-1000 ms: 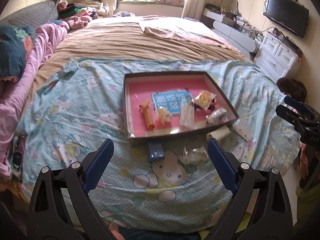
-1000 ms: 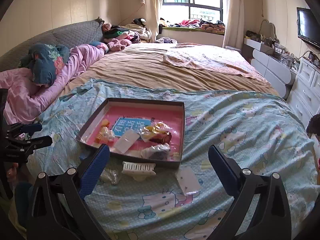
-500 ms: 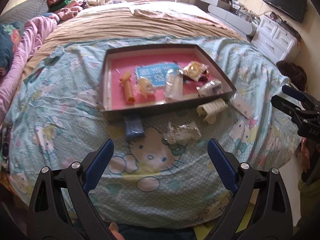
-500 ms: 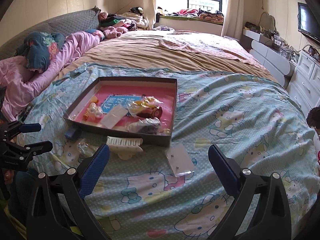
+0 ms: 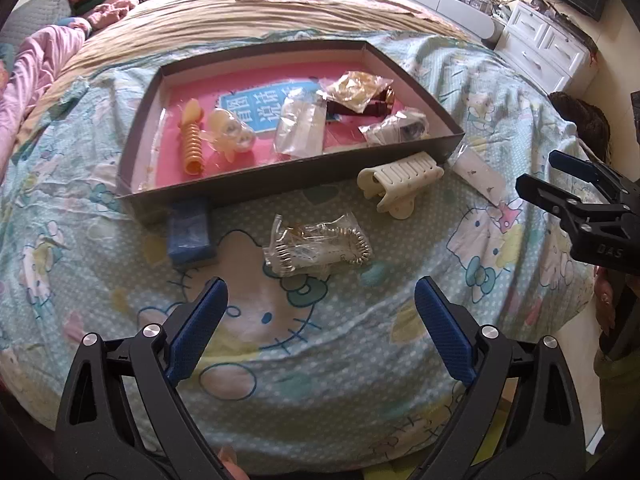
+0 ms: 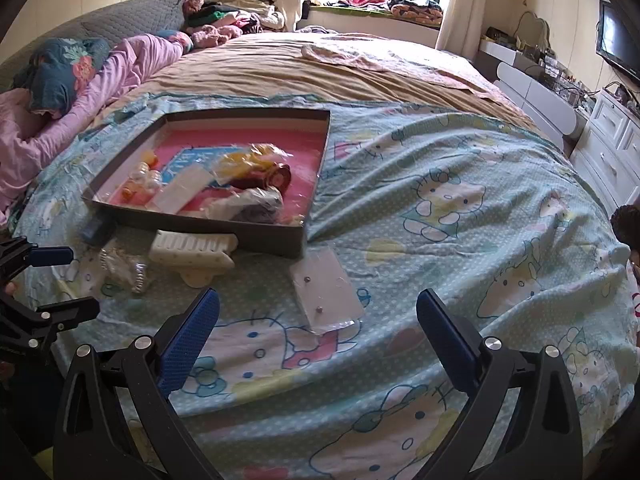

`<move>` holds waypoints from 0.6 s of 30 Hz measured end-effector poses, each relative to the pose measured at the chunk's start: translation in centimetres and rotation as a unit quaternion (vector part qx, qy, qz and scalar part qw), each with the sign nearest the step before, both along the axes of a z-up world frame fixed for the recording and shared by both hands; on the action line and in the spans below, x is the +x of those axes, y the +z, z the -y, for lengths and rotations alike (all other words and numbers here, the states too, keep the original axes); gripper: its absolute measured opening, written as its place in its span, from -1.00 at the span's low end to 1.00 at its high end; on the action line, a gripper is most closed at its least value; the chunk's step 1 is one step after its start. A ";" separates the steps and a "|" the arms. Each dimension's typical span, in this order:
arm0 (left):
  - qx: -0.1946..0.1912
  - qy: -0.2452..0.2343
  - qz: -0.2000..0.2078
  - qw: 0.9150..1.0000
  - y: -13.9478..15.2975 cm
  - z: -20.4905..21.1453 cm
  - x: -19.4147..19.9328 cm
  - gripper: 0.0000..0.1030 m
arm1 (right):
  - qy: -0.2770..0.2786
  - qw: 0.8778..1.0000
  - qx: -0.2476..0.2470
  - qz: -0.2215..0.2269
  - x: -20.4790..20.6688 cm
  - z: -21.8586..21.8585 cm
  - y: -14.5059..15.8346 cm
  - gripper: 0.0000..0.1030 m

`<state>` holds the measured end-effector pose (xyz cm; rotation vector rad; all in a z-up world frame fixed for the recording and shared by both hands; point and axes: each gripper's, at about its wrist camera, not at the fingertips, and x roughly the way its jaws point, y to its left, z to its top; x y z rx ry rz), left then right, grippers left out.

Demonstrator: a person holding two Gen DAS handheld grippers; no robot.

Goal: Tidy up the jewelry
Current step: 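Grasp the coiled-bracelet bag with the left tool while the right tool grasps the studded clear card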

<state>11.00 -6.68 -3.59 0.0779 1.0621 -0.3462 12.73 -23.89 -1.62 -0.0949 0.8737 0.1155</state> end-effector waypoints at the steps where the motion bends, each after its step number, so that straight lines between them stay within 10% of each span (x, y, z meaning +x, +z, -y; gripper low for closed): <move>1: 0.001 0.000 -0.001 1.000 -0.2 0.2 0.2 0.70 | -0.002 1.000 -0.002 -0.005 0.3 0.2 -0.5 0.90; 18: 0.023 0.021 -0.021 0.999 -3.1 2.0 3.0 0.48 | -0.003 0.999 -0.015 -0.051 4.4 1.6 -5.4 0.61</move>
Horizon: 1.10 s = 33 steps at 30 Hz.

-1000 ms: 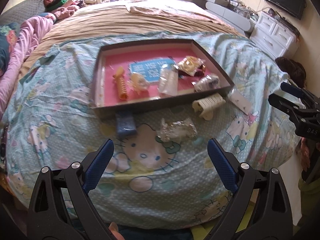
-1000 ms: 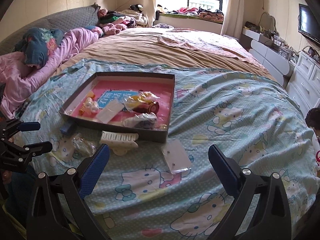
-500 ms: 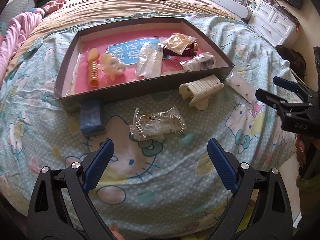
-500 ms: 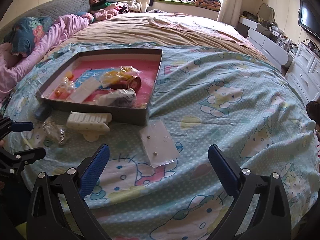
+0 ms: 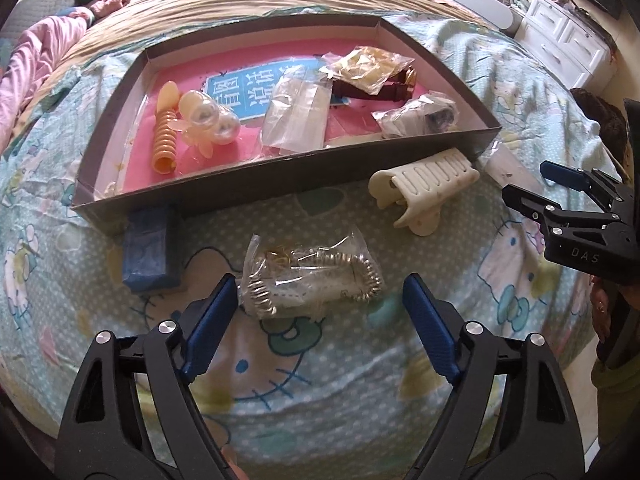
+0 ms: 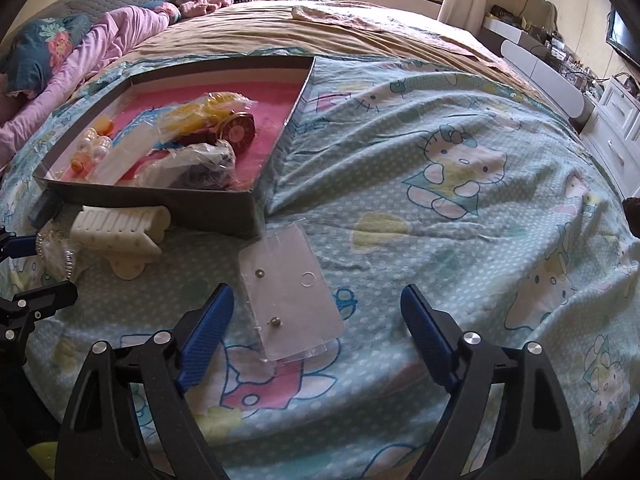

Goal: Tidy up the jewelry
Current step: 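Grasp the coiled-bracelet bag with the left tool while the right tool grasps the studded clear card, then carry the bracelet bag and studded card into the tray and open both tools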

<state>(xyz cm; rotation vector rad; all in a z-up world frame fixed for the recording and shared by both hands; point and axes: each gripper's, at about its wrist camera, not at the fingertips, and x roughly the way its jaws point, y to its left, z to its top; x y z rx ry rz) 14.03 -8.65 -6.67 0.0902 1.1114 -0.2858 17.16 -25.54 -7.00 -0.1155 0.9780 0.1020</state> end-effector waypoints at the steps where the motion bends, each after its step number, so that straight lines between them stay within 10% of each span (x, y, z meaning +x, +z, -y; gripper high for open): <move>1: 0.001 0.002 0.001 1.000 -0.1 0.0 0.1 0.48 | 0.001 1.000 0.001 0.000 0.1 -0.1 -0.1 0.60; 9: 0.010 0.013 0.006 1.000 -0.2 0.2 0.8 0.41 | 0.016 1.000 -0.016 0.003 0.8 -0.8 -0.7 0.44; 14: 0.018 0.016 0.011 1.000 -0.2 0.3 1.0 0.27 | 0.036 0.999 -0.020 0.003 0.5 -1.4 -0.5 -0.13; 33: -0.010 -0.009 0.028 1.000 2.4 -0.3 -1.3 0.16 | 0.049 0.999 0.016 0.012 -2.2 -2.3 3.7 -0.22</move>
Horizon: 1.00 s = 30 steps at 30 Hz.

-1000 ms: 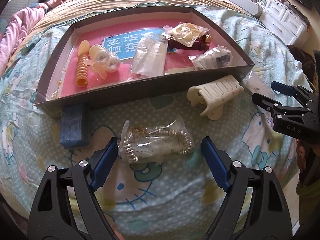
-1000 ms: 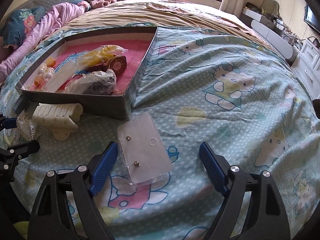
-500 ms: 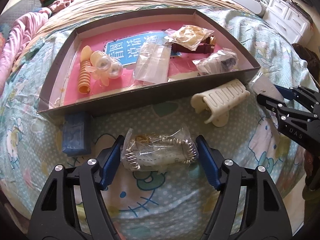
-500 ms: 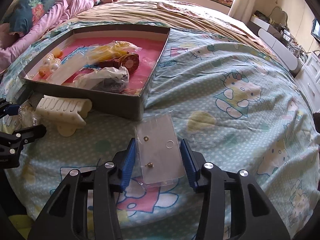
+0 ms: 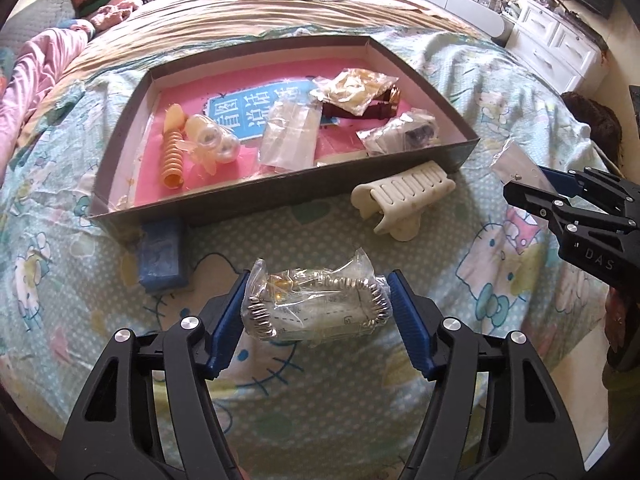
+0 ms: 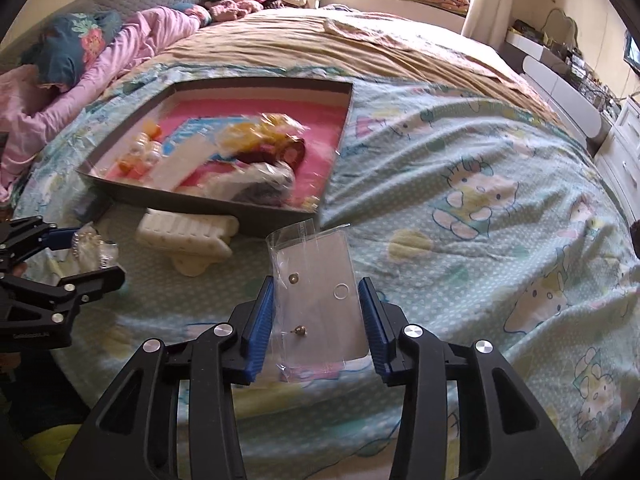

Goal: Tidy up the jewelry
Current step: 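Carry the bracelet bag and studded card into the tray and open both tools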

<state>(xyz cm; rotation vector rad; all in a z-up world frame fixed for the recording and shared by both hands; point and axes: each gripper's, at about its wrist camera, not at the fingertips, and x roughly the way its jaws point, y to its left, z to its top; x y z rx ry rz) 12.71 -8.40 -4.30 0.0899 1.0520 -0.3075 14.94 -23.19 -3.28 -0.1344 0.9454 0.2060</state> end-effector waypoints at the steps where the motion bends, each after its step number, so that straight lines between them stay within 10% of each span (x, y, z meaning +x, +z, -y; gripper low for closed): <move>1: -0.002 0.002 0.003 1.000 0.2 -0.1 -0.1 0.16 | 0.003 1.000 0.002 0.002 -0.1 -0.2 0.3 -0.22; 30: -0.024 0.076 0.051 0.996 5.0 -6.5 1.6 0.15 | 0.060 0.995 0.050 0.055 1.1 -6.0 5.6 -0.22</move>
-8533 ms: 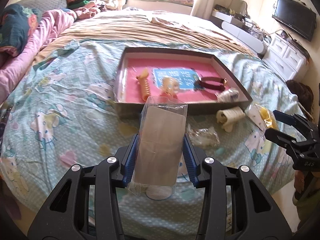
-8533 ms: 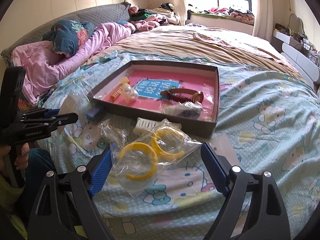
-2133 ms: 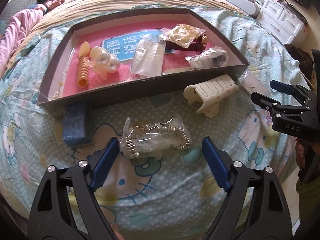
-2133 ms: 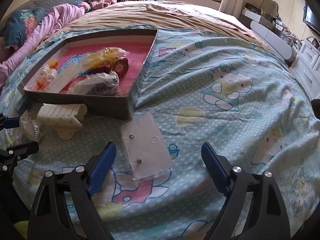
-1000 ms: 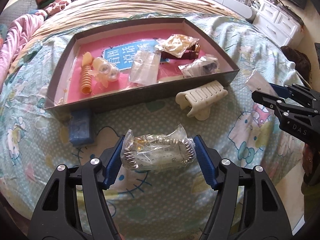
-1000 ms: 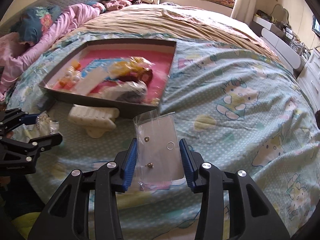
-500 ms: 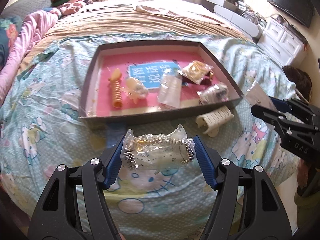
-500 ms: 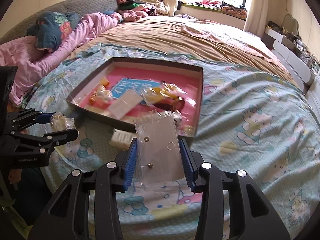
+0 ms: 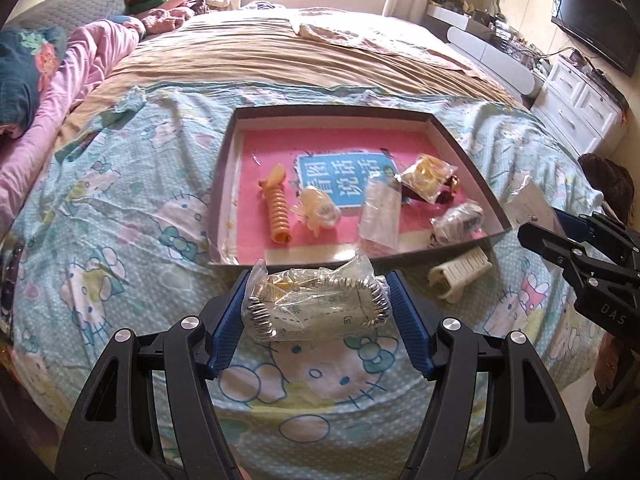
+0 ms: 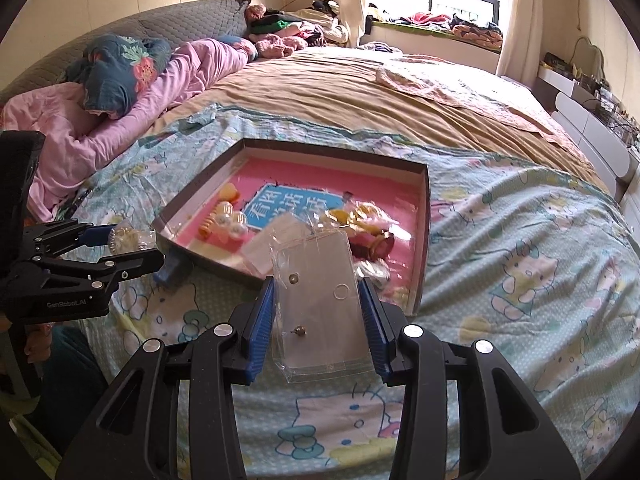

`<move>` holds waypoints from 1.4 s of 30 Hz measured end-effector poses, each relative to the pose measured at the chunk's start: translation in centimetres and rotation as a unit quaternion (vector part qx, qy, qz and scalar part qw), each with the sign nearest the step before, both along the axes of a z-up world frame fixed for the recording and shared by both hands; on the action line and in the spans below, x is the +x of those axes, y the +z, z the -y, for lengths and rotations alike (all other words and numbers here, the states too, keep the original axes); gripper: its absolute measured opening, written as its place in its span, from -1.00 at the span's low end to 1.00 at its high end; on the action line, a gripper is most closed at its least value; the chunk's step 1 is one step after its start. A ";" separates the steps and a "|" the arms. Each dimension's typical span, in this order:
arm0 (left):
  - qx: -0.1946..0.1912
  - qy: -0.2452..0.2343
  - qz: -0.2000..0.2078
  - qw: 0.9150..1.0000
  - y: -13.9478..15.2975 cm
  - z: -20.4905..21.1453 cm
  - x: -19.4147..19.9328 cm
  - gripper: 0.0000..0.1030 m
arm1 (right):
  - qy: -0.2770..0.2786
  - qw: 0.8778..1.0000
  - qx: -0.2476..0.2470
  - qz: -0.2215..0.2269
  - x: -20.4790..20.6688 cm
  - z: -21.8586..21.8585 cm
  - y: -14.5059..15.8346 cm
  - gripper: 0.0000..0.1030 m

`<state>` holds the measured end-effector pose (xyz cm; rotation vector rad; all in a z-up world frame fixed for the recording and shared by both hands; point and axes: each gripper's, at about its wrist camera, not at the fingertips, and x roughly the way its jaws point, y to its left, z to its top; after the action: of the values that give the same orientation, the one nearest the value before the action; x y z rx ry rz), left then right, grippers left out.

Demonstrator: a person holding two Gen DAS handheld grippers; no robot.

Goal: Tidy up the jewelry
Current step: 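Carry the bracelet bag and studded card into the tray and open both tools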

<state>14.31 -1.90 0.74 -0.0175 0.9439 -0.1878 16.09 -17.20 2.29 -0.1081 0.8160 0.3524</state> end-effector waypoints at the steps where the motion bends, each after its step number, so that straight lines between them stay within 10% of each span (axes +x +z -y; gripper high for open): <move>1: 0.001 0.002 0.001 1.000 0.1 -0.1 0.1 0.15 | 0.001 1.000 0.002 0.001 0.2 -0.1 0.1 -0.22; 42: 0.053 0.034 -0.016 0.998 -2.3 -1.9 7.3 0.15 | -0.058 0.998 0.020 0.016 6.7 2.7 -0.8 -0.22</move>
<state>21.56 0.04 -1.54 0.0448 0.9829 -0.0758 22.81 -19.85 1.51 -0.0283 0.7802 0.2561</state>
